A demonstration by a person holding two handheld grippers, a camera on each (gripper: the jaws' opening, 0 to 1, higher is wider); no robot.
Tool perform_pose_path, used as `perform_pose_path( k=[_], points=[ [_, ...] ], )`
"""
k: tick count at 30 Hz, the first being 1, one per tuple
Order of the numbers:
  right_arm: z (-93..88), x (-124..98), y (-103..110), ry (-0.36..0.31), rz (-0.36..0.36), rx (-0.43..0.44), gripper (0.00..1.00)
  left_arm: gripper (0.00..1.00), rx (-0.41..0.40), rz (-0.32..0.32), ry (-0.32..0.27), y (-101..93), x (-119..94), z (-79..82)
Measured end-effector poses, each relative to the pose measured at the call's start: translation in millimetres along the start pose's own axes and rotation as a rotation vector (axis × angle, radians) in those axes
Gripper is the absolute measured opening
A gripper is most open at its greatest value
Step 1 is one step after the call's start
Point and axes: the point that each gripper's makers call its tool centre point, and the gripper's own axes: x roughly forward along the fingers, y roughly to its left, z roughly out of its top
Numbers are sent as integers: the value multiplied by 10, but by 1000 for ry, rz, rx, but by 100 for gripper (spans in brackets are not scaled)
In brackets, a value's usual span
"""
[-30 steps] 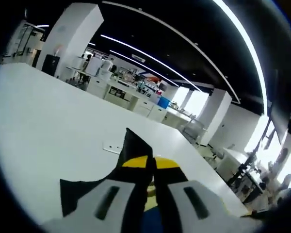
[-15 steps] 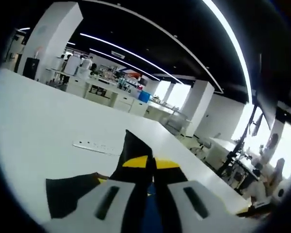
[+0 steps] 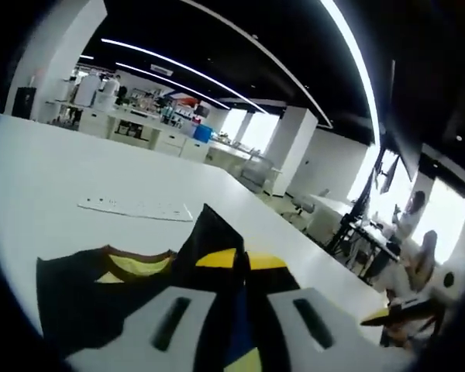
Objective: Fold the garment on the visible template until the final outline fits inside the template.
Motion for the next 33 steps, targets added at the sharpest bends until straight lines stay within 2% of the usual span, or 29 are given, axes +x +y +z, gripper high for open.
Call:
perform_pose_path(
  k=[9,11,20,24,27,29,31,33],
  points=[
    [-97,-4,-48,11,-9,22,99,0,6,-45,97,-189,97,-429],
    [-107,16,-32,15,-2,25,99,0,30,-57,131,-241,95,-565],
    [-87,54,-26,15,9,23,99,0,26,-38,198,-270,182,-919],
    [-93,58,-35,13,8,30,99,1,45,-68,251,-341,221,-1122],
    [-105,52,-42,11,6,32,99,2,19,-101,292,-411,224,-1270],
    [-106,50,-46,8,6,34,99,0,34,-126,305,-454,218,-1344],
    [-108,50,-41,9,11,31,99,3,77,-148,305,-518,170,-1355],
    [-119,51,-43,13,15,23,99,13,85,-157,300,-540,171,-1341]
  ],
)
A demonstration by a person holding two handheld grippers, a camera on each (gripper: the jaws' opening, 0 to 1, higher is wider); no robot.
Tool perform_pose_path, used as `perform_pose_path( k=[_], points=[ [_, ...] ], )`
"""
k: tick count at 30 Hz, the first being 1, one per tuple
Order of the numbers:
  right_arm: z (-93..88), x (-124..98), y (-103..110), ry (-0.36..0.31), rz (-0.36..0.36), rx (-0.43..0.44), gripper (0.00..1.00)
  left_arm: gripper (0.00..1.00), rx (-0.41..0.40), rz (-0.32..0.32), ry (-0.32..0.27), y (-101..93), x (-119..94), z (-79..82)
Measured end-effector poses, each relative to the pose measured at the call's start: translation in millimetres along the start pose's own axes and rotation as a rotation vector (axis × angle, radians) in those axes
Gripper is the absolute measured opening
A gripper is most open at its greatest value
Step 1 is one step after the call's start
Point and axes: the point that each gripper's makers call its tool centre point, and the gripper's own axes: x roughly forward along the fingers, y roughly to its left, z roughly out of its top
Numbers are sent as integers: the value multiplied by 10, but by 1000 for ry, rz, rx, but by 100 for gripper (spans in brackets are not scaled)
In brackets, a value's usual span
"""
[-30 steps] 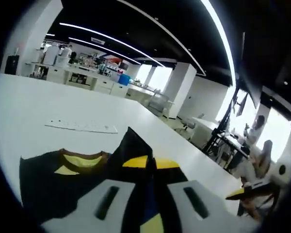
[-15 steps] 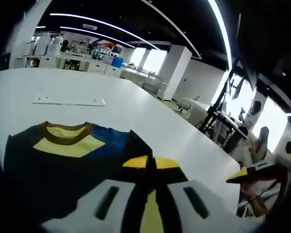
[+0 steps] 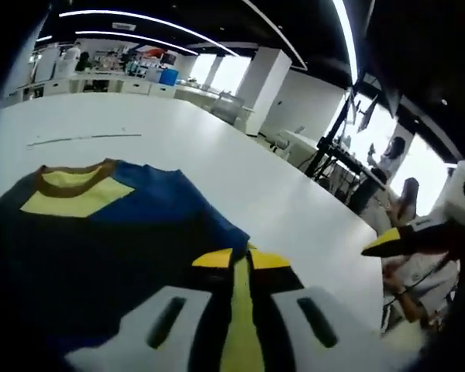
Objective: Fold the garment on the visible template until the final outline fits inside the template.
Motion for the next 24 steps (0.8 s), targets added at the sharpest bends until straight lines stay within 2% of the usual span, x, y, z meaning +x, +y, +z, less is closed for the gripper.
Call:
perform_pose_path(
  k=[3,5,8,19,24],
  points=[
    [-21,1,13,10,11,-13,99,26,14,-29,-22,-51,-31,54],
    [-28,7,31,15,17,-18,99,36,59,-28,-36,-52,-63,98],
    [-42,16,49,24,25,-29,99,45,84,-18,-41,-33,-133,134],
    [-41,32,99,49,57,-79,99,74,95,39,-111,267,-560,343],
    [-70,42,134,77,76,-117,99,90,127,57,-119,396,-811,339]
  ],
)
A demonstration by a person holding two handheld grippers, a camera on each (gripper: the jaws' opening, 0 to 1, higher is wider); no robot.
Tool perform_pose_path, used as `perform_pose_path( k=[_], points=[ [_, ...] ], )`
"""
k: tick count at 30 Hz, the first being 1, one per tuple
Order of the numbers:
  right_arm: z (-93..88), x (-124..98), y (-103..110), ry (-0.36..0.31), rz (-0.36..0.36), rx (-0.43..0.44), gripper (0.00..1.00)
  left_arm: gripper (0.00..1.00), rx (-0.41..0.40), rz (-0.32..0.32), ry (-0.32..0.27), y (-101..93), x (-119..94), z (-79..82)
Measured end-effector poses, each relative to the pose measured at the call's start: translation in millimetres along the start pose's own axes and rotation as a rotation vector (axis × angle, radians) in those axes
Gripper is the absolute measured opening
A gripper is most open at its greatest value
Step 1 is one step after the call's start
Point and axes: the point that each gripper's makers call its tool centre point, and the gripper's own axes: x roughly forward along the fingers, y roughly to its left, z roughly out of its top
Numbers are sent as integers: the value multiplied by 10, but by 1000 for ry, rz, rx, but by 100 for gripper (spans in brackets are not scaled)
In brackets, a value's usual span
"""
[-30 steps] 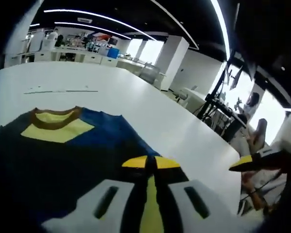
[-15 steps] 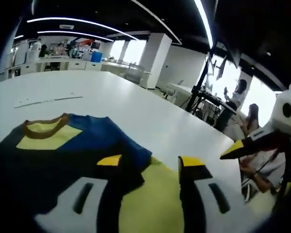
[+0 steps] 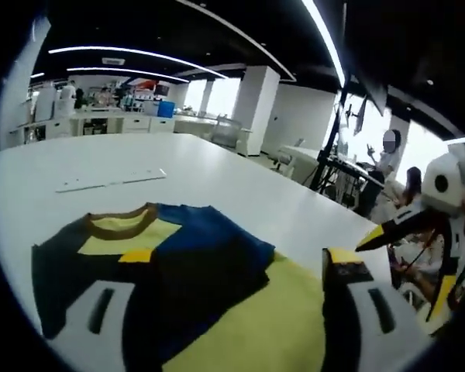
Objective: Fold the garment on the visible template until the final outline fits inside the template.
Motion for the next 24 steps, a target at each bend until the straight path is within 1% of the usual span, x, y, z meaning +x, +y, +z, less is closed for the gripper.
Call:
perform_pose_path(
  k=[2,4,6,8,11,15,19,22,24],
  points=[
    [-9,8,27,11,10,-8,99,96,7,9,2,74,-106,-18],
    [-14,14,46,21,18,-22,99,99,20,15,3,98,-242,-34],
    [-14,22,69,24,30,-26,99,99,28,28,11,189,-357,-60],
    [-17,29,95,30,42,-34,99,99,32,34,11,199,-462,-61],
    [-32,41,118,40,53,-40,99,99,46,43,13,270,-658,-80],
    [-59,63,156,54,63,-52,99,99,67,44,32,283,-875,-124],
    [-90,90,215,68,78,-63,99,99,96,45,62,290,-1131,-226],
    [-100,103,230,74,67,-99,99,99,99,39,75,266,-1291,-306],
    [-108,112,243,77,73,-97,99,99,100,43,89,275,-1400,-375]
  ],
)
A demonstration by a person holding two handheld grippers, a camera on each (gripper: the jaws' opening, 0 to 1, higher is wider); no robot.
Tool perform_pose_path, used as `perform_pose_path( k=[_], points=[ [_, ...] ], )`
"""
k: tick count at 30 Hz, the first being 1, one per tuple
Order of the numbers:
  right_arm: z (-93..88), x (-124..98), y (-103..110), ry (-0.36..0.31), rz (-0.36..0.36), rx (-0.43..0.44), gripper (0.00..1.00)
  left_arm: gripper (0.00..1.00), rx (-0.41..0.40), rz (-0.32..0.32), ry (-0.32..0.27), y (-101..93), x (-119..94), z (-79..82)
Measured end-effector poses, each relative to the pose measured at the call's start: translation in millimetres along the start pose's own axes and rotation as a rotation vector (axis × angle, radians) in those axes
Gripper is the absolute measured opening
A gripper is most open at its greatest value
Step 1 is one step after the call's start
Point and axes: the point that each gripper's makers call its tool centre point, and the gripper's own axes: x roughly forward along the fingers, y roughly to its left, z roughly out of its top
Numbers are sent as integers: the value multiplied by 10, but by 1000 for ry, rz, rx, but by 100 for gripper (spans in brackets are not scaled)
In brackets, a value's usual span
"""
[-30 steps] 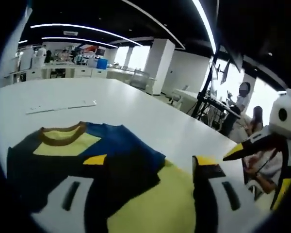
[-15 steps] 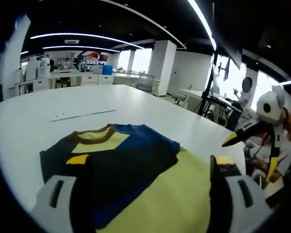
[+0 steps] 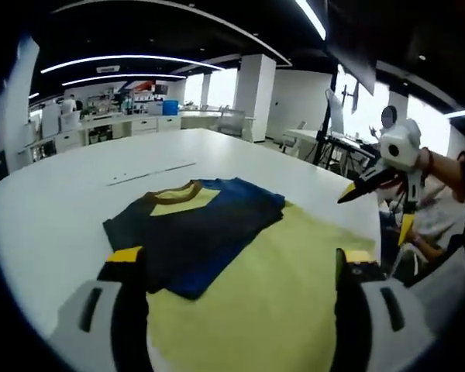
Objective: Fold the garment on the visible template until the final outline fits inside the template.
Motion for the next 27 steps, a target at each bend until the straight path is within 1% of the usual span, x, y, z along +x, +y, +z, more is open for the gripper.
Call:
perform_pose_path(
  k=[3,7,13,16,17,22,23,24,27],
  points=[
    [-5,13,24,1,6,-4,99,99,5,-1,24,-33,-120,-100],
    [-26,35,46,7,12,-15,99,99,38,-8,25,-80,-249,-175],
    [-85,51,76,15,22,-30,99,99,43,-31,47,-166,-401,-315],
    [-138,53,85,24,27,-33,99,99,46,-36,73,-201,-467,-425],
    [-165,54,89,28,28,-34,99,99,50,-40,92,-223,-496,-483],
    [-236,59,108,30,31,-28,99,97,54,-47,113,-306,-593,-629],
    [-251,63,97,26,26,-21,99,96,62,-49,118,-335,-607,-670],
    [-259,70,79,22,18,-18,99,96,75,-64,135,-370,-618,-713],
    [-274,80,59,16,9,-25,99,94,108,-77,173,-424,-649,-811]
  ],
)
